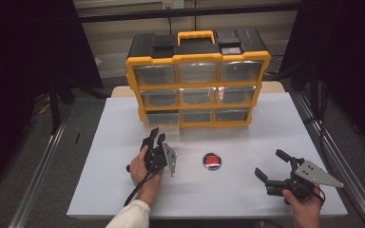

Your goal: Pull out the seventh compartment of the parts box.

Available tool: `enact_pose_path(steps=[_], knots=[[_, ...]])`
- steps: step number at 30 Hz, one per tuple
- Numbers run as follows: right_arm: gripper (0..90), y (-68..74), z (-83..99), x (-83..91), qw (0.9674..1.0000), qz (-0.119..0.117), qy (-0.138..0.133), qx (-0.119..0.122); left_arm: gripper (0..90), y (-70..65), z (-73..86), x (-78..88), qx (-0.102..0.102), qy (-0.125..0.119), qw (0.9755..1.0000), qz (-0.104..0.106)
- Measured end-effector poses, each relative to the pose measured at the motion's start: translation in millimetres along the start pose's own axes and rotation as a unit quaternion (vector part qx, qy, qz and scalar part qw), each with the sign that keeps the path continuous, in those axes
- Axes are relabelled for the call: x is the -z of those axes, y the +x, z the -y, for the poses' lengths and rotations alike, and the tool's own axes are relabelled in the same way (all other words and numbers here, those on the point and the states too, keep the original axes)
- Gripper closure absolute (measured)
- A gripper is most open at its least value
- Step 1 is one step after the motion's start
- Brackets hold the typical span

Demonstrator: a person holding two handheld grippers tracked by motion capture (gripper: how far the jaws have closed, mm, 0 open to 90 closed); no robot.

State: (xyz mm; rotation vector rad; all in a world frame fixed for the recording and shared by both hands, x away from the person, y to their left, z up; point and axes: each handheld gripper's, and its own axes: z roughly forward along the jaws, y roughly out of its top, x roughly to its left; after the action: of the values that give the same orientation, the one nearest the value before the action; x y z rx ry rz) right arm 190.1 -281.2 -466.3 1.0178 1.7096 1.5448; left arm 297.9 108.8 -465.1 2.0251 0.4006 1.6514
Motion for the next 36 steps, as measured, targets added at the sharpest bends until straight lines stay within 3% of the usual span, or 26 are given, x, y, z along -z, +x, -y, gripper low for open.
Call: enact_pose_path(steps=[11,19,24,26,28,33,34,35,36], knots=[[1.4,0.0,0.4,-0.5,1.0000,0.000,0.000,0.002,62.3,-2.1,1.5,0.4,0.013,0.002,0.9999,0.004],[1.4,-0.3,0.3,0.0,1.0000,0.000,0.001,0.003,61.5,-1.5,2.2,0.8,0.010,0.000,0.9999,0.004],[1.4,-0.4,0.2,0.0,1.0000,0.001,0.001,0.004,60.0,-3.1,3.9,1.6,0.027,0.004,0.9996,0.007],[1.4,-0.5,0.2,0.0,1.0000,0.001,0.001,0.004,59.3,-2.3,3.7,1.2,0.024,-0.001,0.9997,0.006],[1.5,0.4,-0.1,-0.3,1.0000,0.004,-0.001,-0.003,58.1,-3.0,4.9,2.9,0.038,0.007,0.9992,0.010],[1.5,0.2,0.2,-1.2,1.0000,0.003,-0.001,-0.001,51.0,-1.4,5.4,3.4,0.058,0.002,0.9983,0.002],[1.5,0.2,0.2,-1.3,1.0000,0.003,-0.001,-0.001,49.6,-1.9,5.8,4.0,0.071,0.005,0.9974,0.006],[1.5,0.0,0.2,-1.3,1.0000,0.003,-0.001,0.000,47.9,-1.9,5.8,4.0,0.071,0.005,0.9974,0.006],[1.5,-0.1,0.3,-1.4,1.0000,0.003,0.000,0.000,45.3,-1.0,6.0,5.0,0.088,-0.002,0.9961,0.005]])
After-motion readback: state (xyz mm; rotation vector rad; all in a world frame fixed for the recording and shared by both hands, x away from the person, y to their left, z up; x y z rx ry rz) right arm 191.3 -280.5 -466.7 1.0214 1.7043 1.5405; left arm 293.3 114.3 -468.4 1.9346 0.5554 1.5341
